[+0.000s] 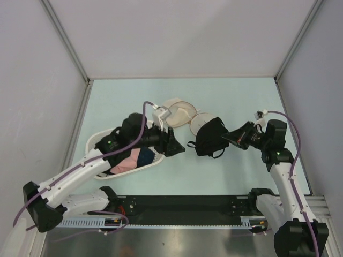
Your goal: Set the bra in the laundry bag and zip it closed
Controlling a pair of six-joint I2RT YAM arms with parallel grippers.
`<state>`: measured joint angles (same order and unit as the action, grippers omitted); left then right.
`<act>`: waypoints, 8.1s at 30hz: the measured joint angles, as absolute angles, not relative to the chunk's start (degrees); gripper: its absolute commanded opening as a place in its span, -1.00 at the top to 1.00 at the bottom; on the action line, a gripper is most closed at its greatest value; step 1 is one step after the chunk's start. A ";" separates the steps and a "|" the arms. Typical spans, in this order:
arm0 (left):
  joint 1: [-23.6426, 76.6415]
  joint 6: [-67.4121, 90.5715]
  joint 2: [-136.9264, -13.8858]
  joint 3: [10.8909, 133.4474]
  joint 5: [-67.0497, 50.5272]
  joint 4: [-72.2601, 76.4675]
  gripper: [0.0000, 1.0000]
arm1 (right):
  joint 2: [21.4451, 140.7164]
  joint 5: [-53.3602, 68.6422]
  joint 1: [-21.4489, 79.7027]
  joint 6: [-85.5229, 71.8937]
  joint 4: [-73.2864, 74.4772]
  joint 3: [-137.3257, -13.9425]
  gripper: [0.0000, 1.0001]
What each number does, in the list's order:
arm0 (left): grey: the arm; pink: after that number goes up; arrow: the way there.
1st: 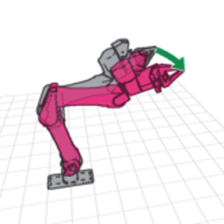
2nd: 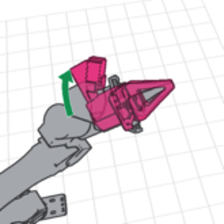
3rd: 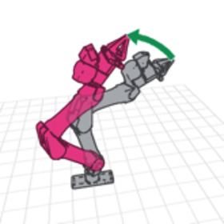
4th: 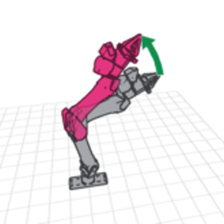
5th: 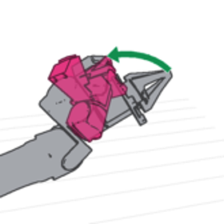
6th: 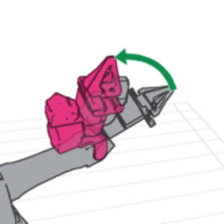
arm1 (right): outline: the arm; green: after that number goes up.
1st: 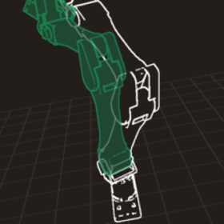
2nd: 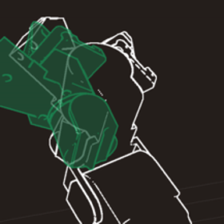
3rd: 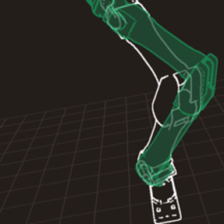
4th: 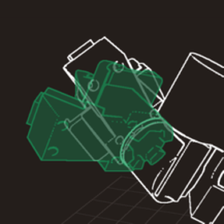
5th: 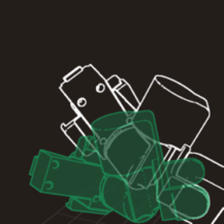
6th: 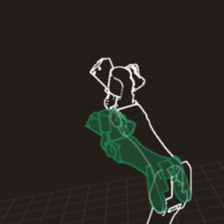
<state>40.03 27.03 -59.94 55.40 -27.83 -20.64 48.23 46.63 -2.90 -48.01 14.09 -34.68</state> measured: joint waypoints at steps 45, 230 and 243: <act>82.43 -26.17 -88.09 58.17 37.01 16.64 0.05 | 38.68 37.45 4.69 -75.48 26.22 -37.41 1.00; 35.24 35.99 -96.53 64.51 -19.66 -4.08 1.00 | 81.43 7.22 27.00 -39.29 4.54 -49.93 1.00; 38.02 36.86 -97.65 65.98 -20.14 -3.27 0.99 | 88.38 -9.26 30.30 -35.40 -8.78 -50.52 1.00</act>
<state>38.02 36.86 -97.65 65.98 -20.14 -3.27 88.38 -9.26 30.30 -35.40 -8.78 -50.52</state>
